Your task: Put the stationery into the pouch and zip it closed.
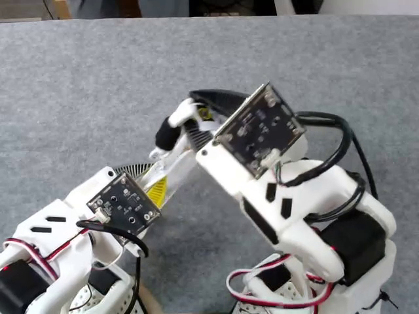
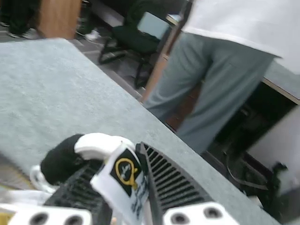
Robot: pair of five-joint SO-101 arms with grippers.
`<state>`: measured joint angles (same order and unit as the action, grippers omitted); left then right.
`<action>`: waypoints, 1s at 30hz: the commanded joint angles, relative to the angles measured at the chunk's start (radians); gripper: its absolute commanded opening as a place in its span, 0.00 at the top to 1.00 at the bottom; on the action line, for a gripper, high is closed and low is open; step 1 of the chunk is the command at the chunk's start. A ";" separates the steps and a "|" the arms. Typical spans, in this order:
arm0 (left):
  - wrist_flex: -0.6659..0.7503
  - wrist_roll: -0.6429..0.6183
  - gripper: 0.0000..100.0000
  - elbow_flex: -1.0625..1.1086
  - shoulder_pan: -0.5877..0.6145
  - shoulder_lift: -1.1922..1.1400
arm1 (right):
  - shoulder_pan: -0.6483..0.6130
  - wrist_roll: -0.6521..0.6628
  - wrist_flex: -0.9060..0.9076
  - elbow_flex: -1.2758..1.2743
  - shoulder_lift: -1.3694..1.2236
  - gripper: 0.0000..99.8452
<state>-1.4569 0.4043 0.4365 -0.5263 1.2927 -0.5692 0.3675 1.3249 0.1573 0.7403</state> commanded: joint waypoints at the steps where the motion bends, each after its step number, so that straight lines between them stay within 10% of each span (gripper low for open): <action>1: -0.009 -0.009 0.97 -0.099 -0.005 0.046 | 0.077 0.005 0.017 0.021 0.004 0.99; 30: -0.091 -0.103 0.97 -0.398 0.012 0.091 | 0.439 0.087 -0.222 -0.440 0.005 0.99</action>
<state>-1.5474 0.3153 0.1204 -0.5186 1.3679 -0.1933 0.4457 1.1485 -0.2693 0.7557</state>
